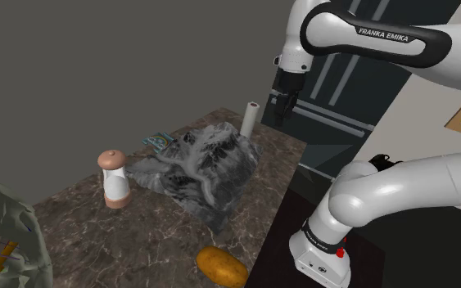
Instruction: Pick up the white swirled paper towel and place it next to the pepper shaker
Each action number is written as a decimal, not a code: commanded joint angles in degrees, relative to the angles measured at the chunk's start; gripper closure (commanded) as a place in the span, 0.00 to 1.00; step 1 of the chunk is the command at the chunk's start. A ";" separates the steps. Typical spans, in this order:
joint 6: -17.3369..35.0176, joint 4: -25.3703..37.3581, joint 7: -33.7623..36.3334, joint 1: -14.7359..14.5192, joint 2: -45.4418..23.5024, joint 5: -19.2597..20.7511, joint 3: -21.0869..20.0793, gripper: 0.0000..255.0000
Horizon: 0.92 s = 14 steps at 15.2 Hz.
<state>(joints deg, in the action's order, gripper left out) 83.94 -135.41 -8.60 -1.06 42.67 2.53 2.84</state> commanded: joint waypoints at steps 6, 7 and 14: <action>6.59 3.48 -1.79 1.64 -8.70 1.38 3.54 0.00; 7.78 4.37 -2.16 1.92 -10.50 1.52 4.24 0.00; 14.66 12.41 -5.07 3.56 -23.60 1.04 8.99 0.00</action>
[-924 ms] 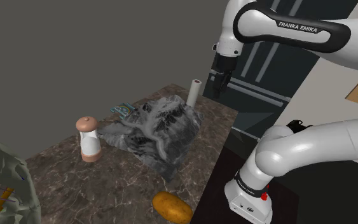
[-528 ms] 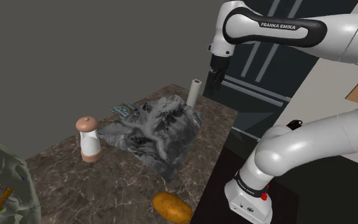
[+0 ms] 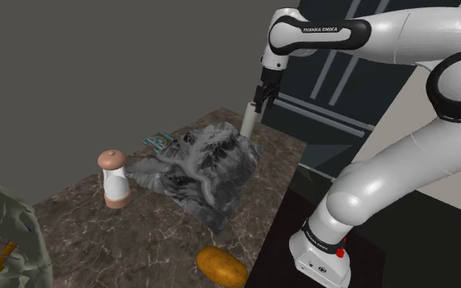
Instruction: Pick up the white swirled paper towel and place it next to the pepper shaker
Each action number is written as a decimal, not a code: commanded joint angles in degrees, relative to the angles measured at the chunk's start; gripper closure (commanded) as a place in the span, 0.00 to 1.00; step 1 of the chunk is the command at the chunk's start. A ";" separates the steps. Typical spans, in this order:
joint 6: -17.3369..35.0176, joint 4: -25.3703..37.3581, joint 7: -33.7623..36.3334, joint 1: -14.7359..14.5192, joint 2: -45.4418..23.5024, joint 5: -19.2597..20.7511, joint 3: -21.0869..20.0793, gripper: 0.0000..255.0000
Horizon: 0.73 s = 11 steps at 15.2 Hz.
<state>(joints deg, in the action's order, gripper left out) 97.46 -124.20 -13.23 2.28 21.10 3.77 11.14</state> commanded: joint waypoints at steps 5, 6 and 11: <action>4.35 8.82 -3.02 1.38 -11.84 -2.29 3.80 0.00; 4.80 10.54 -3.58 1.66 -13.85 -2.88 4.37 0.00; 6.00 20.25 -6.49 3.55 -24.22 -6.66 6.81 0.00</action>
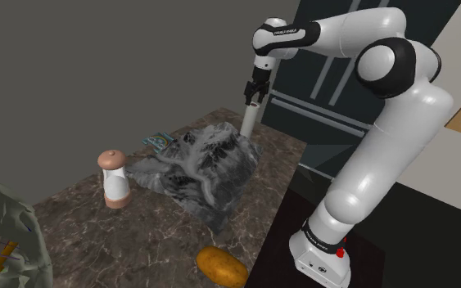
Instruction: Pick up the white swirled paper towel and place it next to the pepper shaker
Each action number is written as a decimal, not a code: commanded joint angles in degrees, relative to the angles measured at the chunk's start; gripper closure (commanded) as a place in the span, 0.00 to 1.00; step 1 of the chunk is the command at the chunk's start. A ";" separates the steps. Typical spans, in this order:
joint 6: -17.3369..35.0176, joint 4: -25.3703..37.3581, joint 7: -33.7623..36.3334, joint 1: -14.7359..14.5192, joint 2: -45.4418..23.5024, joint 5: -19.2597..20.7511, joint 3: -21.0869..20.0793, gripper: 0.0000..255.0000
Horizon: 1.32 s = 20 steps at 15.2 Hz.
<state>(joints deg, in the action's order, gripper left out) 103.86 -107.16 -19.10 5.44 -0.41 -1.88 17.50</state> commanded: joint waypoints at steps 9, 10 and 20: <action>4.85 1.83 -1.70 1.14 -6.53 -2.67 0.84 0.00; 5.27 1.46 -1.72 1.13 -6.60 -2.70 0.83 0.00; 5.24 1.50 -1.71 1.13 -6.61 -2.71 0.83 1.00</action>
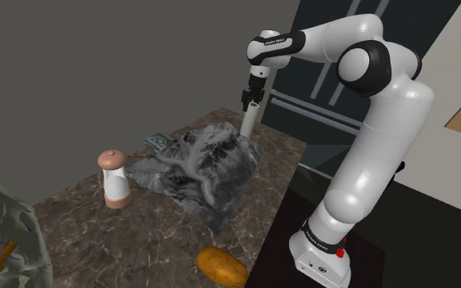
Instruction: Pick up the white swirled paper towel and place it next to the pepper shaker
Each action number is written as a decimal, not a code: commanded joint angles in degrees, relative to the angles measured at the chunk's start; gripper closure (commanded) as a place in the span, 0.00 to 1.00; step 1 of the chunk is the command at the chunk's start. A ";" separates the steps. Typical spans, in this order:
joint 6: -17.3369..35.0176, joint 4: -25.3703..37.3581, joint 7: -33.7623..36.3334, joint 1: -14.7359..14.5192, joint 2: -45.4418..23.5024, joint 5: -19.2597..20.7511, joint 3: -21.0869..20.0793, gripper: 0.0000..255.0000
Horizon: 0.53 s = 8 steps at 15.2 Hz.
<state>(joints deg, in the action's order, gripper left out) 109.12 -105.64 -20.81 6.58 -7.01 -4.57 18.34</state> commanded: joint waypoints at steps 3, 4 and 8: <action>-0.02 -0.02 0.00 -0.01 -0.01 -0.01 -0.01 1.00; -0.02 -0.02 0.00 -0.01 -0.01 -0.01 -0.02 1.00; -0.71 0.50 0.06 -0.01 0.17 0.07 0.00 1.00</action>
<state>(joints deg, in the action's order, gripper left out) 108.78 -105.32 -20.80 6.58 -7.01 -4.57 18.34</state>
